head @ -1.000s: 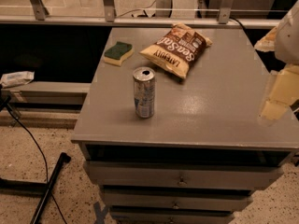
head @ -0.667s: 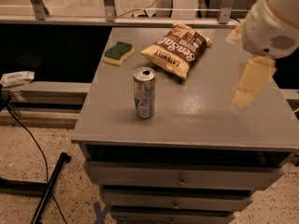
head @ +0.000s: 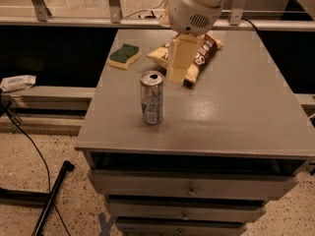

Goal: Pick redbull can

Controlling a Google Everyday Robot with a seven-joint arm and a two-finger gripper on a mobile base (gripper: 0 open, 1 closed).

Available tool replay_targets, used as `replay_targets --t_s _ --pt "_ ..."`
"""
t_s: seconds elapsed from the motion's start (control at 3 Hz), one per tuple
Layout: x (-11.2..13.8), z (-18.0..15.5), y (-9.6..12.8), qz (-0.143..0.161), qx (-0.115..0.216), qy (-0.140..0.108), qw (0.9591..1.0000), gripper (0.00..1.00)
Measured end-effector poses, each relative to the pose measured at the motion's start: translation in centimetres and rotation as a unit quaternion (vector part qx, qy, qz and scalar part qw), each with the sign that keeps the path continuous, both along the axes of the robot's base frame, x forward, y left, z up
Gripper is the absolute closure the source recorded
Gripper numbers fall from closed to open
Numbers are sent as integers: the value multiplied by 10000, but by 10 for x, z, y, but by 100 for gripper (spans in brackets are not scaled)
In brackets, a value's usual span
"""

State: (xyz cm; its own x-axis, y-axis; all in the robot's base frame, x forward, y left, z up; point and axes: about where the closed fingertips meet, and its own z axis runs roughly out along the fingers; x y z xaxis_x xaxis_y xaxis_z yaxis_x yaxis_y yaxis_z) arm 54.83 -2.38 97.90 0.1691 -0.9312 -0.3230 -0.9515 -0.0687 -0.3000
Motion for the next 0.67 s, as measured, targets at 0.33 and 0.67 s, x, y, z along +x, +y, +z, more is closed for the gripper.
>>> replay_targets --t_s 0.33,0.67 --pt "0 -1 1 20 24 33 10000 0" --pt "0 -10 6 180 291 210 9992 0"
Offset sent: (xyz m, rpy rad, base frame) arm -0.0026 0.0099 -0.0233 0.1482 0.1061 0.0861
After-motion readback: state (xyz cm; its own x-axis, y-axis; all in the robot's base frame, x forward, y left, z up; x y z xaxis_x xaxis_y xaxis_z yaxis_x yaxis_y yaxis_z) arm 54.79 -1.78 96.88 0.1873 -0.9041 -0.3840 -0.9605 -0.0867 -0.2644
